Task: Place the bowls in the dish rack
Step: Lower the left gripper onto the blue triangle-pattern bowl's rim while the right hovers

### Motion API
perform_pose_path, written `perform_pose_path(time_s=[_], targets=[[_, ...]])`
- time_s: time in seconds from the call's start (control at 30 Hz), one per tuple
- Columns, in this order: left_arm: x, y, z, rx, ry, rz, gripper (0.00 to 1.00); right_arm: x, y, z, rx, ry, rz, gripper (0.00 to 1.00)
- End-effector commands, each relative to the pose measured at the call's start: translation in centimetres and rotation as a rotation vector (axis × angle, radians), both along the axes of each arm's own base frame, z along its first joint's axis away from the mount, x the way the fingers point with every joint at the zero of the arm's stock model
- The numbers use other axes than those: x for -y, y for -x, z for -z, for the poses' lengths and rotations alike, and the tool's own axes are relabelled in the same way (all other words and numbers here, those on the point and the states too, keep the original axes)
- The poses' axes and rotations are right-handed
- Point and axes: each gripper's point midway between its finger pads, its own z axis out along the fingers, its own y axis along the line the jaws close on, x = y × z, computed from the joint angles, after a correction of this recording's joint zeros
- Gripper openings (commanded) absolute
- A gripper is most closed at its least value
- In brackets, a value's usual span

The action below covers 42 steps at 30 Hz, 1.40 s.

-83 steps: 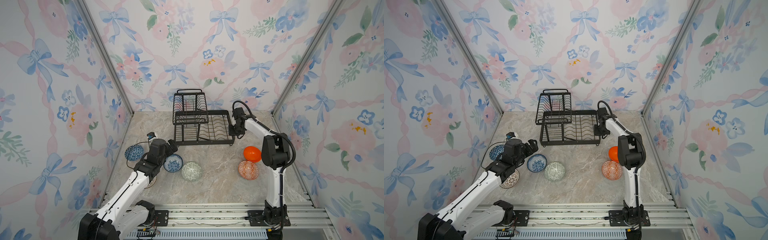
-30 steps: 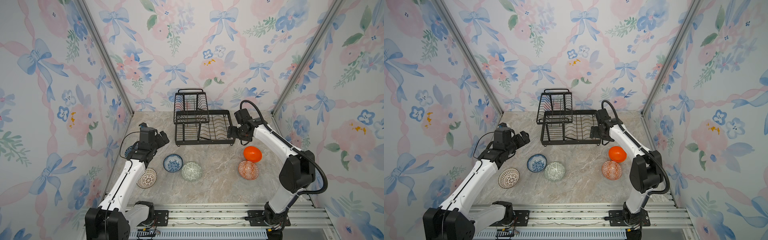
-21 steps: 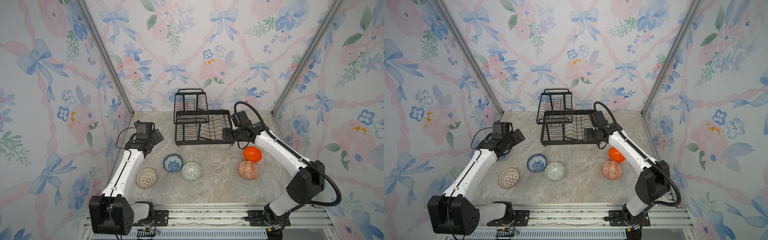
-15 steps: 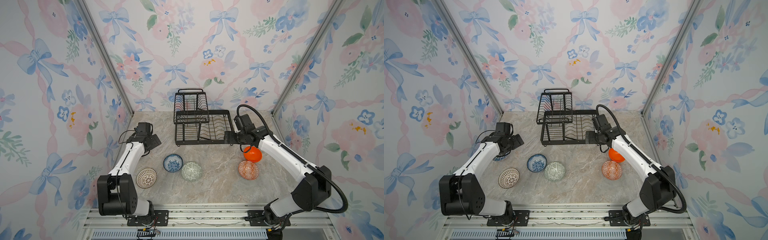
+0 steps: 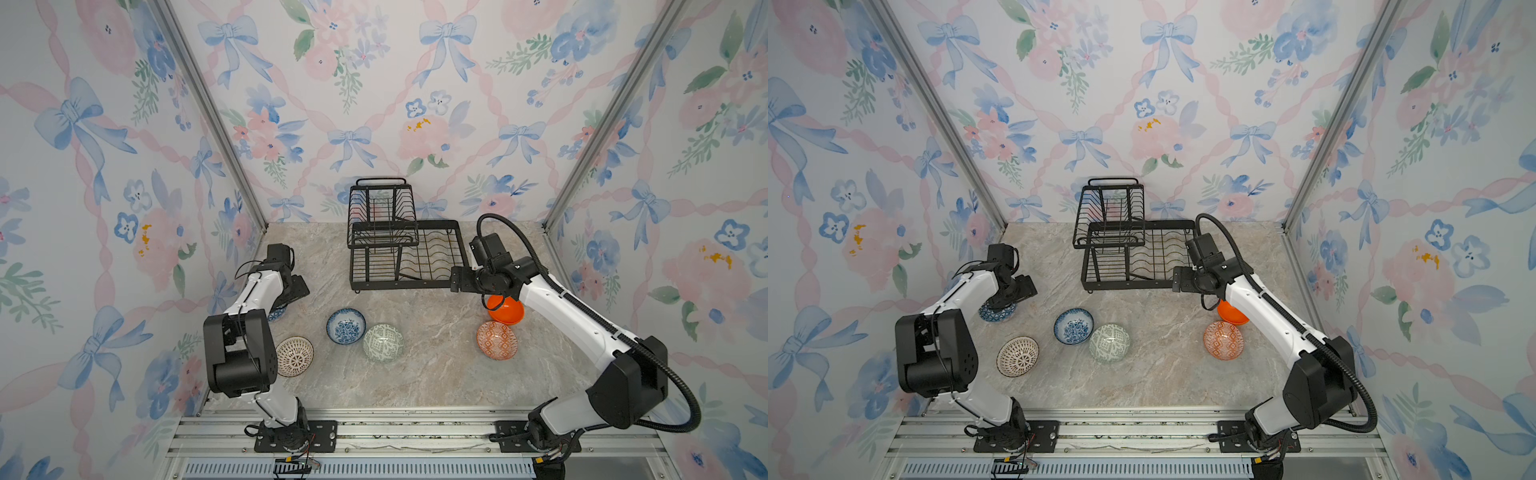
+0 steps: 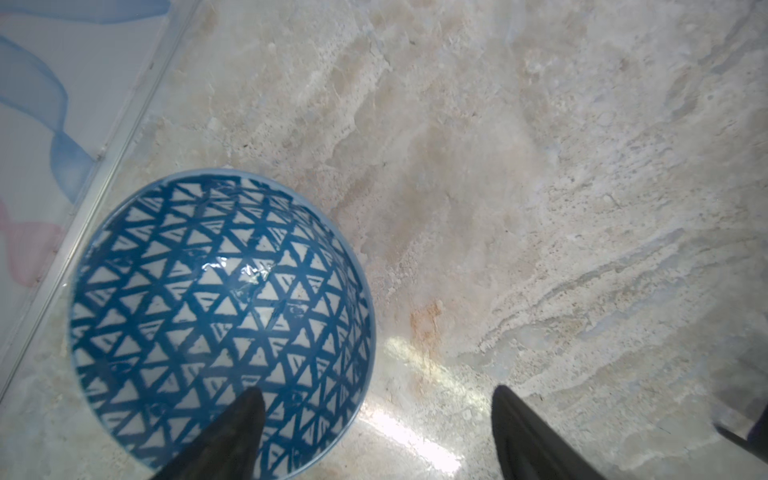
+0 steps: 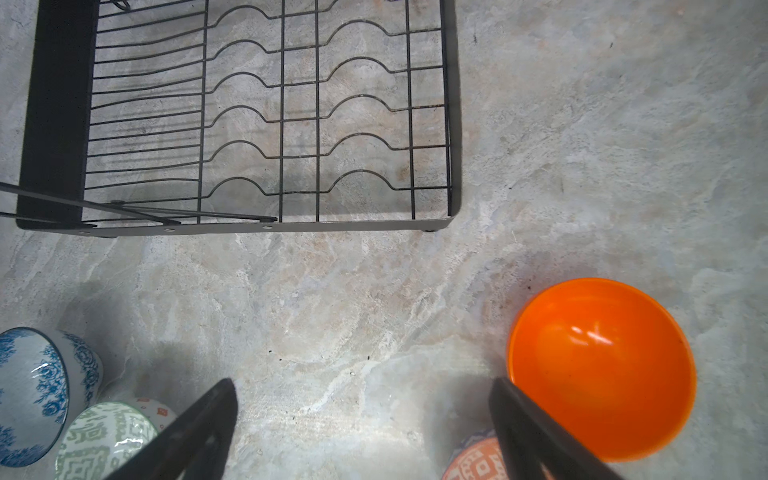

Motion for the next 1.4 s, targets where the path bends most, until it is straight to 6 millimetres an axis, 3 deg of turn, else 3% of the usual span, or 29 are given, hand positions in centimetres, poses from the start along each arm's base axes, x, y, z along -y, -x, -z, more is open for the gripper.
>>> perform_pose_path(time_s=[0.0, 0.27, 0.63, 0.97, 1.1, 1.17, 1.37], targets=[[-0.7, -0.4, 0.8, -0.056, -0.044, 0.058, 0.80, 0.7, 0.7, -0.6, -0.001, 0.011, 0.031, 0.97], [-1.8, -2.1, 2.1, -0.087, -0.048, 0.068, 0.65, 1.4, 1.7, 0.4, -0.027, 0.021, 0.051, 0.97], [-1.8, -4.0, 2.4, -0.073, 0.003, 0.066, 0.25, 1.5, 1.3, 1.1, -0.047, 0.033, 0.086, 0.97], [-3.2, -3.8, 2.3, -0.090, -0.005, 0.052, 0.24, 1.0, 0.5, 0.9, -0.046, 0.021, 0.095, 0.97], [-3.5, -3.8, 2.1, -0.080, 0.010, 0.046, 0.14, 1.1, 0.7, 1.3, -0.059, 0.023, 0.098, 0.97], [-3.2, -3.8, 2.2, -0.076, 0.030, 0.048, 0.08, 1.2, 0.8, 1.4, -0.060, 0.026, 0.101, 0.97], [-0.7, -4.2, 1.8, -0.032, 0.146, 0.047, 0.06, 1.6, 1.0, 1.3, -0.058, 0.034, 0.113, 0.97]])
